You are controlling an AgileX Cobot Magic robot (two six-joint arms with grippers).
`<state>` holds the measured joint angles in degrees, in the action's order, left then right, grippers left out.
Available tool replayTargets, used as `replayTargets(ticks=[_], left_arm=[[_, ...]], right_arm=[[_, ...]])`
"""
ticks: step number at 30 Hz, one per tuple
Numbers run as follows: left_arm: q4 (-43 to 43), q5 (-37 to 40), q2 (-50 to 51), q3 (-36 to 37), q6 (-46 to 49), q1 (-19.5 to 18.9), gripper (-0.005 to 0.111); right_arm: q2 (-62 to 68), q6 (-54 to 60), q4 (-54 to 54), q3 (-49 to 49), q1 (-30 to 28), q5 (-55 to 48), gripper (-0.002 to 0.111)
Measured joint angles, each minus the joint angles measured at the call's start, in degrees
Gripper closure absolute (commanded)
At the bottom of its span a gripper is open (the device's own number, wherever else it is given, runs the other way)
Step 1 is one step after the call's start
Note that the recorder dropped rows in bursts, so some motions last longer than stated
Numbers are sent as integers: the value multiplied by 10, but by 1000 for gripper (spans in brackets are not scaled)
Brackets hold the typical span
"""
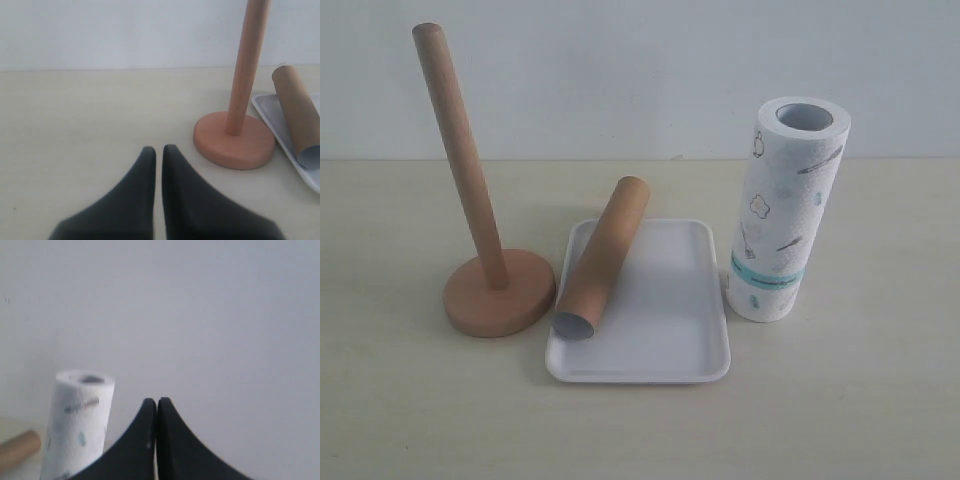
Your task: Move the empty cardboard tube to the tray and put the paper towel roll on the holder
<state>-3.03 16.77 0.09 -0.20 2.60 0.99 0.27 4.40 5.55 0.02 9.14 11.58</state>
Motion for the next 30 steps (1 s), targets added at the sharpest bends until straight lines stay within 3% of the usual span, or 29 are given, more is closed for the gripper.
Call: replayTargets(ticks=[6,14,21,30], left_arm=[[0,0,0,0,0,0,103],[0,0,0,0,0,0,103],[0,0,0,0,0,0,103],[0,0,0,0,0,0,103]], right_arm=[[-1,-12,-17,0,0,140,109],[108,-18,-21,-82,0,67,109],[241,-37,-21,-106,0,94,109],[261,-80,-21,-107,0,114,109]])
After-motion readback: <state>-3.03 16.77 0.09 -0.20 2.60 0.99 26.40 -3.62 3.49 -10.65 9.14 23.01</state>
